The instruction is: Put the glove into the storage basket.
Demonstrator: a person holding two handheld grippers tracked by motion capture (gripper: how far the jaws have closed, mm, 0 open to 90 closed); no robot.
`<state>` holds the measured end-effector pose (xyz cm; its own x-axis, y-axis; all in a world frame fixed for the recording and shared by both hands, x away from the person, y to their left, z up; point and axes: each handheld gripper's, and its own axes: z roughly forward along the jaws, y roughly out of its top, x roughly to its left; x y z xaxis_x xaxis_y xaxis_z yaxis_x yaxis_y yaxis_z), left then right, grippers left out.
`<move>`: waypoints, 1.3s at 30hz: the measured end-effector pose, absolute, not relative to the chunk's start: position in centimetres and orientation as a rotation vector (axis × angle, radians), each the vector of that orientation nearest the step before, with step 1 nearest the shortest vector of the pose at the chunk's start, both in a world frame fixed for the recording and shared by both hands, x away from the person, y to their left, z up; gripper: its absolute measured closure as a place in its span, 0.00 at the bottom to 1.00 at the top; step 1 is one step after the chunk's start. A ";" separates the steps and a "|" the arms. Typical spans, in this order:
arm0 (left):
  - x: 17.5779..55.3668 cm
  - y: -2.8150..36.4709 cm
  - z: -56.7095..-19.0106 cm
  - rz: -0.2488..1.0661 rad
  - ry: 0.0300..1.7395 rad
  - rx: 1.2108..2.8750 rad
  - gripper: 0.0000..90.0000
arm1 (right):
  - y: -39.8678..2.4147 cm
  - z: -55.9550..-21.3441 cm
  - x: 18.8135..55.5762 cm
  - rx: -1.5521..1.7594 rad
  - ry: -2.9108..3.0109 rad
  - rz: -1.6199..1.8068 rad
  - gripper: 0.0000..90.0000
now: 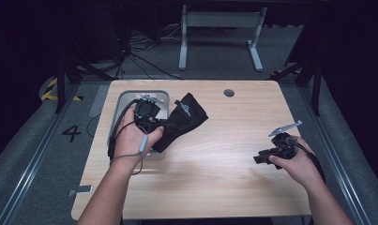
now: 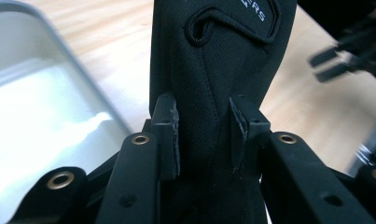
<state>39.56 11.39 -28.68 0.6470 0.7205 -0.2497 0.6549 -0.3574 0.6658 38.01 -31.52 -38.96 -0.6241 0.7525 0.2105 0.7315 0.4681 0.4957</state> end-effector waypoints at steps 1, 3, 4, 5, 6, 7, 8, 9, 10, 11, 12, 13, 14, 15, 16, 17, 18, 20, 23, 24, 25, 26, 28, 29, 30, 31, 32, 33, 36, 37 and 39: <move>39.8 11.6 -28.7 0.126 1.089 2.090 0.75 | -31.5 -39.0 38.0 1.345 2.659 0.869 0.67; 40.3 12.0 -28.8 0.152 1.125 2.083 0.75 | -31.5 -39.0 38.0 1.343 2.659 0.868 0.67; 40.6 12.2 -28.9 0.155 1.139 2.083 0.75 | -31.5 -39.0 38.0 1.346 2.659 0.868 0.67; 40.9 12.4 -28.9 0.157 1.157 2.076 0.75 | -31.5 -39.0 38.0 1.347 2.658 0.867 0.67; 41.2 12.7 -29.0 0.159 1.169 2.068 0.75 | -31.6 -39.0 37.9 1.345 2.658 0.867 0.67; 41.4 12.9 -29.1 0.158 1.183 2.057 0.75 | -31.6 -39.0 37.9 1.344 2.656 0.867 0.67; 41.7 13.1 -29.1 0.164 1.198 2.044 0.75 | -31.6 -39.0 37.8 1.346 2.656 0.864 0.67; 42.1 13.4 -29.2 0.174 1.217 2.034 0.74 | -31.7 -39.0 37.8 1.350 2.655 0.865 0.67; 42.4 13.6 -29.3 0.182 1.233 2.026 0.74 | -31.7 -39.0 37.7 1.352 2.655 0.864 0.67; 42.8 13.8 -29.4 0.192 1.247 2.017 0.74 | -31.8 -39.0 37.6 1.355 2.651 0.866 0.67; 43.2 14.1 -29.6 0.218 1.265 2.006 0.74 | -31.8 -39.0 37.6 1.359 2.651 0.865 0.67; 43.5 14.2 -29.8 0.229 1.276 2.003 0.74 | -32.0 -39.1 37.5 1.363 2.646 0.865 0.67; 44.2 14.6 -30.2 0.238 1.310 1.990 0.74 | -32.1 -39.1 37.4 1.366 2.648 0.861 0.66; 44.2 14.6 -30.2 0.238 1.310 1.990 0.74 | -32.1 -39.1 37.4 1.366 2.648 0.861 0.66; 44.6 14.9 -30.5 0.244 1.337 1.977 0.74 | -32.1 -39.1 37.4 1.368 2.644 0.863 0.66; 44.9 15.1 -30.7 0.248 1.349 1.973 0.74 | -32.2 -39.1 37.3 1.374 2.642 0.862 0.66; 45.3 15.4 -30.9 0.252 1.374 1.957 0.74 | -32.2 -39.1 37.3 1.379 2.641 0.861 0.66; 45.8 15.8 -31.3 0.239 1.400 1.940 0.74 | -32.5 -39.2 37.2 1.385 2.635 0.860 0.66; 47.0 16.4 -32.1 0.238 1.459 1.921 0.74 | -32.6 -39.2 37.2 1.392 2.633 0.857 0.66; 47.3 16.5 -32.4 0.245 1.482 1.909 0.74 | -32.6 -39.3 37.1 1.390 2.632 0.859 0.66; 47.8 16.8 -32.8 0.250 1.520 1.893 0.74 | -32.6 -39.3 37.1 1.392 2.632 0.859 0.66; 47.8 16.8 -32.8 0.250 1.520 1.893 0.74 | -32.6 -39.3 37.1 1.392 2.632 0.859 0.66; 48.2 17.3 -33.3 0.241 1.557 1.858 0.74 | -32.6 -39.3 37.0 1.393 2.633 0.858 0.66; 48.4 17.5 -33.5 0.231 1.573 1.842 0.74 | -32.6 -39.3 37.0 1.395 2.633 0.858 0.66; 48.5 17.6 -33.8 0.233 1.586 1.832 0.74 | -32.7 -39.3 37.0 1.397 2.633 0.857 0.66; 48.6 17.7 -33.9 0.238 1.599 1.833 0.74 | -32.7 -39.4 36.9 1.400 2.631 0.858 0.66; 48.7 17.9 -34.3 0.236 1.620 1.830 0.74 | -32.9 -39.4 36.9 1.403 2.630 0.857 0.66; 48.7 17.9 -34.3 0.236 1.620 1.830 0.74 | -32.9 -39.4 36.9 1.405 2.630 0.855 0.66; 48.8 18.2 -35.3 0.230 1.649 1.833 0.74 | -32.9 -39.4 36.9 1.406 2.629 0.858 0.65; 48.9 18.3 -35.6 0.228 1.667 1.838 0.74 | -32.9 -39.4 36.9 1.405 2.631 0.859 0.65; 49.1 18.5 -36.3 0.224 1.693 1.847 0.74 | -32.9 -39.4 36.9 1.407 2.631 0.858 0.65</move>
